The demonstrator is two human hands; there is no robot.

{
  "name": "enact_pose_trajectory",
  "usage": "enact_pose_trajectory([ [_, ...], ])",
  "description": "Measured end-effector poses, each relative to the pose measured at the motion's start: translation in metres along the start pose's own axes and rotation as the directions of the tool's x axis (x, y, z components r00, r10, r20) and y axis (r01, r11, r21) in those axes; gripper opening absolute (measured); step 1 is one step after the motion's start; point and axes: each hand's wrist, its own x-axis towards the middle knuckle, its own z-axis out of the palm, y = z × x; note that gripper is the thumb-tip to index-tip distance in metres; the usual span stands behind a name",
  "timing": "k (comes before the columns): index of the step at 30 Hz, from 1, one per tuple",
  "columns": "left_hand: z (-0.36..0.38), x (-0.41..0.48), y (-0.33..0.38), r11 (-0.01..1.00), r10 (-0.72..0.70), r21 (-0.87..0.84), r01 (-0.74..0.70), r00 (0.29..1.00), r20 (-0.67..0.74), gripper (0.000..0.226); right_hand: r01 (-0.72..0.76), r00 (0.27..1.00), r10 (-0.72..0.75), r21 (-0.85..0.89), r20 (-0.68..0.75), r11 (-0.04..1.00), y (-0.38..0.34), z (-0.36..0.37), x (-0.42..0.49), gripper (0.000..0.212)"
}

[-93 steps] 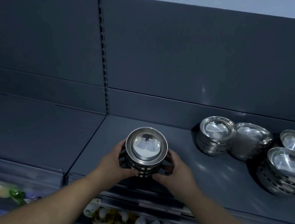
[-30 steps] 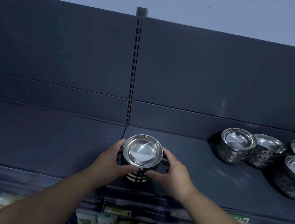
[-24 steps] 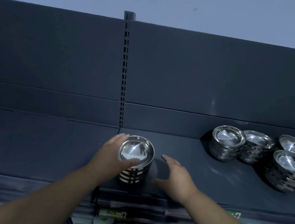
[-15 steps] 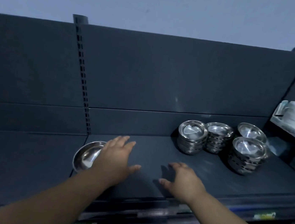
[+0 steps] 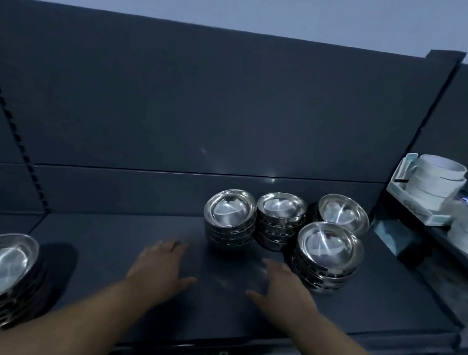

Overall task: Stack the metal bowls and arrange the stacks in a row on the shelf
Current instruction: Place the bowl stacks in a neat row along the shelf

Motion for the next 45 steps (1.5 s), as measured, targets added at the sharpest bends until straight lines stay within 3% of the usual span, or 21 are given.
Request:
enact_pose_trajectory([
  [10, 0.015, 0.051, 0.028, 0.993, -0.109, -0.049, 0.110, 0.994, 0.016, 0.085, 0.077, 0.993, -0.086, 0.109, 0.086, 0.991, 0.012, 0.011, 0.062, 0.095],
  [14, 0.019, 0.070, 0.026, 0.971, -0.122, -0.203, 0.124, 0.992, 0.022, 0.091, 0.058, 0.998, -0.063, 0.193, 0.020, 0.979, 0.005, 0.018, 0.073, 0.100],
  [21, 0.030, 0.083, 0.024, 0.716, -0.051, -0.695, 0.068, 0.998, 0.045, 0.098, 0.049, 0.994, -0.009, 0.376, -0.108, 0.925, -0.002, 0.022, 0.081, 0.075],
  [26, 0.033, 0.073, 0.019, 0.649, -0.076, -0.757, 0.070, 0.997, 0.027, 0.092, 0.015, 0.989, 0.068, 0.540, -0.134, 0.842, -0.002, 0.026, 0.080, 0.060],
  [29, 0.029, 0.059, 0.017, 0.628, -0.102, -0.775, 0.073, 0.995, 0.011, 0.090, 0.005, 0.991, 0.078, 0.626, -0.105, 0.780, -0.007, 0.027, 0.081, 0.065],
  [33, 0.026, 0.033, 0.011, 0.591, -0.196, -0.796, 0.134, 0.980, 0.020, 0.083, 0.060, 0.997, -0.019, 0.657, -0.069, 0.752, -0.016, 0.032, 0.080, 0.087],
  [41, 0.039, -0.034, -0.012, 0.351, -0.399, -0.921, 0.170, 0.917, 0.017, 0.076, 0.201, 0.965, -0.261, 0.669, -0.011, 0.715, -0.048, 0.052, 0.062, 0.062],
  [45, 0.036, -0.061, -0.024, 0.330, -0.449, -0.922, 0.205, 0.893, 0.038, 0.086, 0.207, 0.952, -0.305, 0.699, 0.016, 0.684, -0.065, 0.067, 0.048, 0.064],
])
